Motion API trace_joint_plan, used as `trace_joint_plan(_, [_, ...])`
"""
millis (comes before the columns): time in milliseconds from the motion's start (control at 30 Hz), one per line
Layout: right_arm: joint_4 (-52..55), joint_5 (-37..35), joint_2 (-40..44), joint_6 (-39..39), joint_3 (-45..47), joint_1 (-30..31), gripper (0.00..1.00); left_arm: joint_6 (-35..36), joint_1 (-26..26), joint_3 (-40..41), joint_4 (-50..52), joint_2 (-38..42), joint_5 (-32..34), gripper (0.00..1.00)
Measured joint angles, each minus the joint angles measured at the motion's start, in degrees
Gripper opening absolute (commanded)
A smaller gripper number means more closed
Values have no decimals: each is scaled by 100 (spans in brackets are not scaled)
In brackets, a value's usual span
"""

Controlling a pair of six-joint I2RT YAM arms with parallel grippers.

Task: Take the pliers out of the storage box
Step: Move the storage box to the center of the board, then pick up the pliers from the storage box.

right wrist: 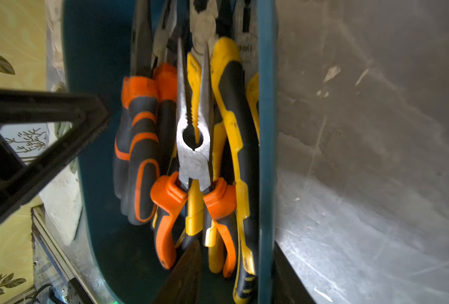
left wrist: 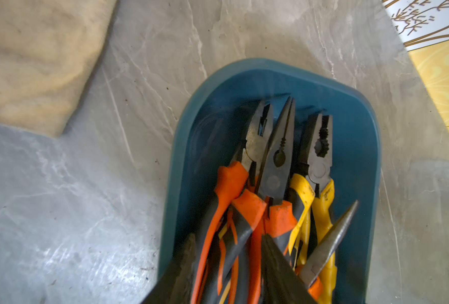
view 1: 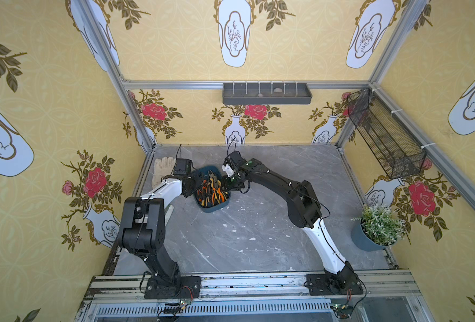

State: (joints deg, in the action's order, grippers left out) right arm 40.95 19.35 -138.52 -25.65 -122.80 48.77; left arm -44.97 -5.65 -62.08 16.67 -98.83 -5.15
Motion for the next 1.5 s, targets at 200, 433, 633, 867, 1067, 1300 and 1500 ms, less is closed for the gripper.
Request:
trace_joint_plan(200, [-109,11,42,-210,129,323,42,107,116,-247,234,-170,70,43])
trace_joint_plan(433, [-208,127,42,-446,129,562,42,328,195,-588,372,-310,63,44])
trace_joint_plan(633, [-264,173,42,-599,153,590,42,514,219,-957,503,-511,55,44])
trace_joint_plan(867, [-649,562,42,-787,378,673,43,728,262,-1071,654,-358,20,51])
trace_joint_plan(1067, [-645,264,503,-820,896,623,45,1528,223,-1250,1246,55,146,53])
trace_joint_plan(1300, [-848,-555,2068,-608,2441,48,45,2553,-136,-1279,2203,136,651,52])
trace_joint_plan(1500, [-955,-791,2944,-470,3530,-483,44,2924,-175,-1298,2448,-166,706,44])
